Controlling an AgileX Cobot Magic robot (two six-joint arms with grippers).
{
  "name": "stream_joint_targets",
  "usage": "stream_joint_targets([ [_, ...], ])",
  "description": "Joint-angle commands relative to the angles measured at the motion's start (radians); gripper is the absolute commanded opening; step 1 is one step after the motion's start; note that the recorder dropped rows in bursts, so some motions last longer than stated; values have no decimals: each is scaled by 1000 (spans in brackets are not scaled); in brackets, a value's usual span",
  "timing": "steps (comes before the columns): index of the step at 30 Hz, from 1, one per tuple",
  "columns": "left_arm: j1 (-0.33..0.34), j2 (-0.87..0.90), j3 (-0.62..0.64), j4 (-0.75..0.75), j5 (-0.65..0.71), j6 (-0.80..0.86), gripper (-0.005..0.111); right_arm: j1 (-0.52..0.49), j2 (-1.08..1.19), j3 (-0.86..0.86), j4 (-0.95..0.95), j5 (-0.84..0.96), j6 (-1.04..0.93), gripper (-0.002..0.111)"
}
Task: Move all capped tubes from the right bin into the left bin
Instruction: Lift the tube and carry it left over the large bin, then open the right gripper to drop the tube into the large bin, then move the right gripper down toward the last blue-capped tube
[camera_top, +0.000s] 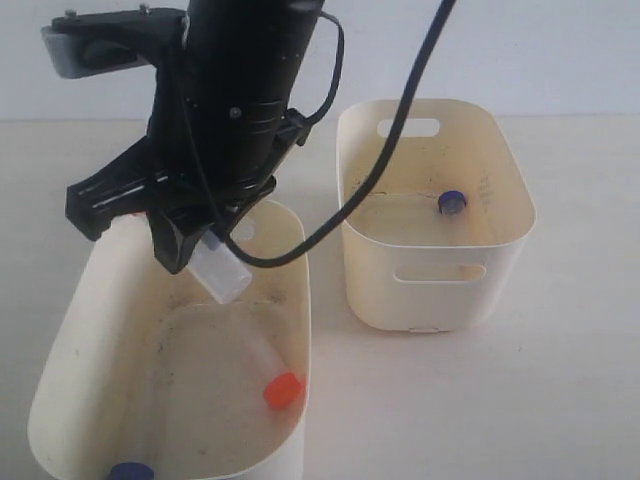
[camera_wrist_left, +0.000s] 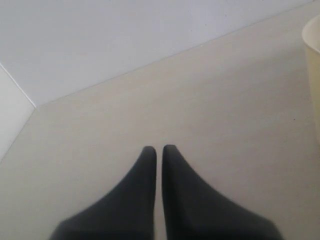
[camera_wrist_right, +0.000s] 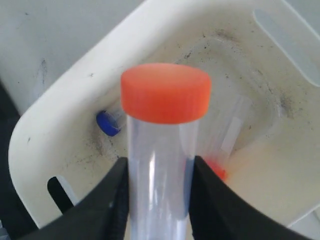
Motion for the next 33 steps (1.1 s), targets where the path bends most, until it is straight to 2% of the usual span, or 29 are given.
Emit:
stream_joint_targets([
  [1, -5, 0, -4, -3, -5, -10, 4, 8, 15, 2, -1, 0, -17, 25],
  [4, -5, 0, -4, -3, -5, -10, 4, 8, 16, 2, -3, 0, -17, 50],
  [5, -5, 0, -4, -3, -5, -10, 4, 8, 19, 2, -3, 0, -14, 56],
  [6, -5, 0, -4, -3, -5, -10, 4, 8, 19, 2, -3, 0, -9, 56],
  [8, -5, 0, -4, -3, -5, -10, 4, 8, 19, 2, -14, 0, 2, 43],
  [11, -5, 0, -4, -3, -5, -10, 4, 8, 19, 2, -35, 0, -6, 2],
  [14, -5, 0, -4, -3, -5, -10, 4, 8, 19, 2, -130, 0, 39, 0],
  [19, -5, 0, -4, -3, -5, -10, 4, 8, 19, 2, -480, 0, 340, 0],
  [22, -5, 0, -4, -3, -5, -10, 4, -2, 19, 2, -633, 0, 407, 0],
  [26, -5, 0, -4, -3, -5, -10, 4, -67, 19, 2, -640, 0, 427, 0],
  [29, -5, 0, -4, -3, -5, -10, 4, -165, 19, 2, -594, 0, 477, 0],
  [33, -5, 0, -4, -3, -5, -10, 4, -313, 19, 2, -372, 0, 480, 0],
])
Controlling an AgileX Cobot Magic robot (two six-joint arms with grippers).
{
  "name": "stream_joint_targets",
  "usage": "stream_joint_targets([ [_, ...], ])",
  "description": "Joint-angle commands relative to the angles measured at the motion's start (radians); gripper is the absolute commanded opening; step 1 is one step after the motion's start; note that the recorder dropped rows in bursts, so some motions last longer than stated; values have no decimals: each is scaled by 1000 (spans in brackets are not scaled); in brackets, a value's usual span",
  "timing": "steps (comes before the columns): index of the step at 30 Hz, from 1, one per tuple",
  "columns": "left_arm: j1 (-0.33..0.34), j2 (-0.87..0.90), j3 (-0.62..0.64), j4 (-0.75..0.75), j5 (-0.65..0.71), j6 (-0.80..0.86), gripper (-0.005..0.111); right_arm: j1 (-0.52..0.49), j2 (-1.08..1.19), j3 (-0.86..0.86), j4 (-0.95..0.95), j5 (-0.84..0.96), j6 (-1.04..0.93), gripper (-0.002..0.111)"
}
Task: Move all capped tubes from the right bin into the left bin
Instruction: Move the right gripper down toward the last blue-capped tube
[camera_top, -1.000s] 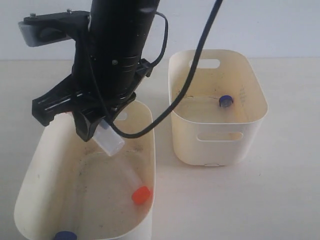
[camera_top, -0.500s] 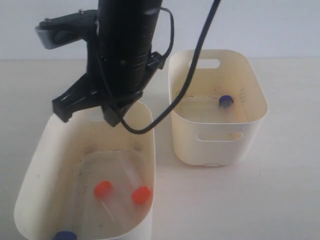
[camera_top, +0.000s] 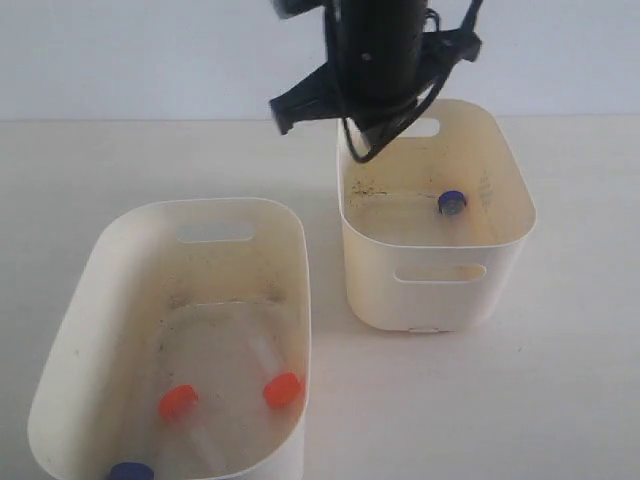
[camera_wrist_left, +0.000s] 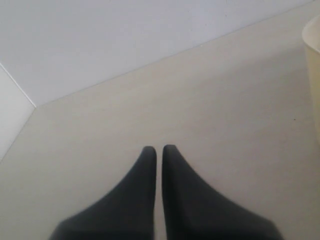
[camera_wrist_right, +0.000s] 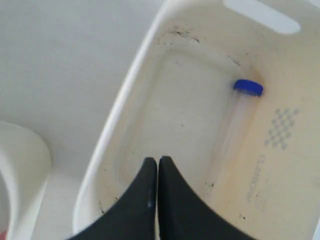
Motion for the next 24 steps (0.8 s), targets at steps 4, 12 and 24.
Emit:
stream_joint_targets([
  [4, -5, 0, -4, -3, -5, -10, 4, -228, 0, 1, 287, 2, -19, 0],
  [12, -5, 0, -4, -3, -5, -10, 4, -281, 67, 1, 301, 2, -27, 0],
  [24, -5, 0, -4, -3, -5, -10, 4, -281, 216, 1, 301, 2, -36, 0],
])
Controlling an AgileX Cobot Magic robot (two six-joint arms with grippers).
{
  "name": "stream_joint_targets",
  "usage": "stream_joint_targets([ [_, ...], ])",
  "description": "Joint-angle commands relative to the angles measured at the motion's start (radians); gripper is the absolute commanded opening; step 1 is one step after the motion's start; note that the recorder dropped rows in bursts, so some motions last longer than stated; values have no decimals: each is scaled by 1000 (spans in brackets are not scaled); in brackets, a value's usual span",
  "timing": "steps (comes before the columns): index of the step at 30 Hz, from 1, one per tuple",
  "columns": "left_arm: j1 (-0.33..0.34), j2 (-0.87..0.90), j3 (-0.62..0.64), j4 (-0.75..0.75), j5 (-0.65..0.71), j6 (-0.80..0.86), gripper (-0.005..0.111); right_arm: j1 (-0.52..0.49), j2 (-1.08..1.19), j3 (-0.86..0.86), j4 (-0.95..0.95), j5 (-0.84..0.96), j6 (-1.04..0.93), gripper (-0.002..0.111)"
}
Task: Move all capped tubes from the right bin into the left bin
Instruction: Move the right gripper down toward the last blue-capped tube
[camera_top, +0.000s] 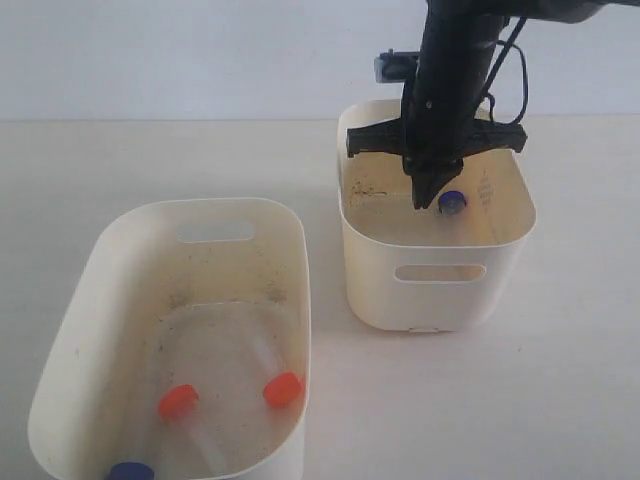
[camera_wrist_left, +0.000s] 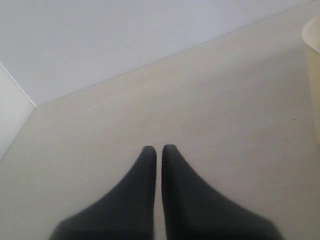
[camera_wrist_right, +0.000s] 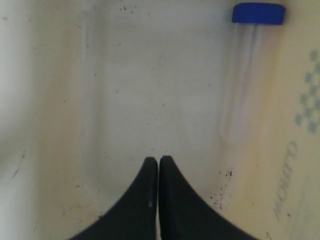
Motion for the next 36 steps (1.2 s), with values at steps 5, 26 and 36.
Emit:
stream_joint_targets([
  [5, -5, 0, -4, -3, -5, -10, 4, -5, 41, -1, 0, 1, -15, 0],
  [26, -5, 0, -4, -3, -5, -10, 4, -5, 121, -1, -148, 1, 21, 0],
  [36, -5, 0, -4, -3, -5, -10, 4, -5, 121, -1, -259, 1, 40, 0],
])
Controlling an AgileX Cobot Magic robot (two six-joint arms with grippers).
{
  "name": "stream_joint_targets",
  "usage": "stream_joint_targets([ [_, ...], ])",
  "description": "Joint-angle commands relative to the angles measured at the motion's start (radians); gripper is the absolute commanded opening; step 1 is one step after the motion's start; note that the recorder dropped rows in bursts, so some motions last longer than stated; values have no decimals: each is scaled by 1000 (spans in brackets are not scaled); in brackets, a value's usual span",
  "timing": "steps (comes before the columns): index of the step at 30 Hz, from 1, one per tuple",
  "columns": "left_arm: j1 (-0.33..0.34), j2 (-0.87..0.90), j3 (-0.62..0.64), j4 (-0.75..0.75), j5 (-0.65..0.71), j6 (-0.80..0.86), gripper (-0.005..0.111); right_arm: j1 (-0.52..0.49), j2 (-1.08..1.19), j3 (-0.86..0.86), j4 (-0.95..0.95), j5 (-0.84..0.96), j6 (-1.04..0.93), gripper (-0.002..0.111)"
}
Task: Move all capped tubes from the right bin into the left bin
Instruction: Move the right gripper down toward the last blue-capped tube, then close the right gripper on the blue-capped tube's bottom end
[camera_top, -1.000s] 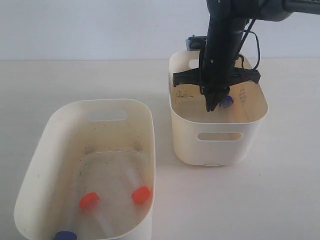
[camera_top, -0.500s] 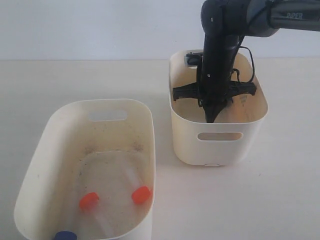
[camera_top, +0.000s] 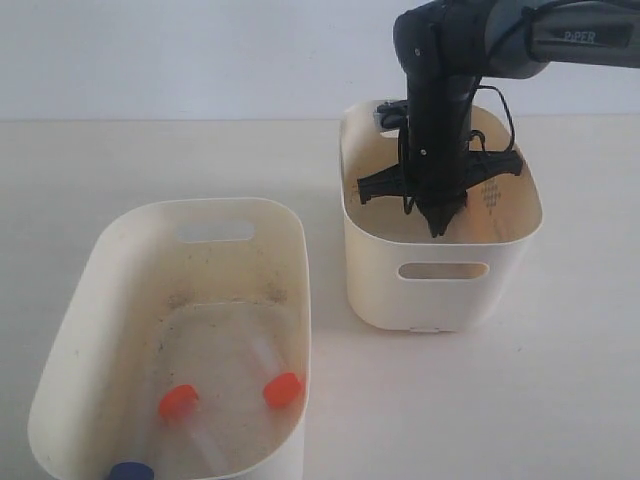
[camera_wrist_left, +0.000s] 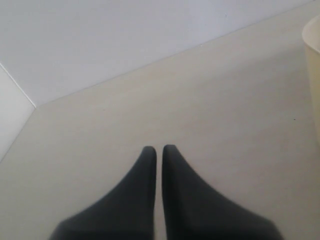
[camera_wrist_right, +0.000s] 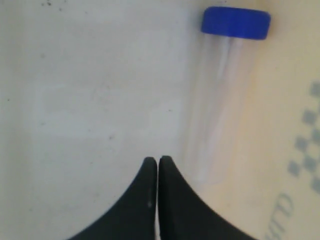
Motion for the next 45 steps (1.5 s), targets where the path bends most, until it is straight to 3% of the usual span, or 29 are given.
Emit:
stream_joint_targets([
  [1, -5, 0, -4, -3, -5, -10, 4, -11, -4, -1, -88, 20, 5, 0],
  [7, -5, 0, -4, -3, -5, -10, 4, -11, -4, -1, -86, 20, 5, 6],
  [11, -5, 0, -4, -3, -5, -10, 4, -11, -4, -1, -91, 20, 5, 36],
  [14, -5, 0, -4, -3, -5, -10, 4, -11, -4, -1, -91, 20, 14, 67],
  [17, -5, 0, -4, -3, -5, -10, 4, -11, 7, -1, -103, 20, 34, 79],
  [28, -5, 0, -4, -3, -5, -10, 4, -11, 116, -1, -180, 20, 99, 78],
  [34, -5, 0, -4, -3, -5, -10, 4, -11, 156, -1, -53, 20, 103, 76],
  [38, -5, 0, -4, -3, -5, -10, 4, -11, 156, -1, -58, 20, 111, 44],
  [45, -5, 0, -4, -3, -5, -10, 4, -11, 156, -1, -63, 20, 109, 5],
])
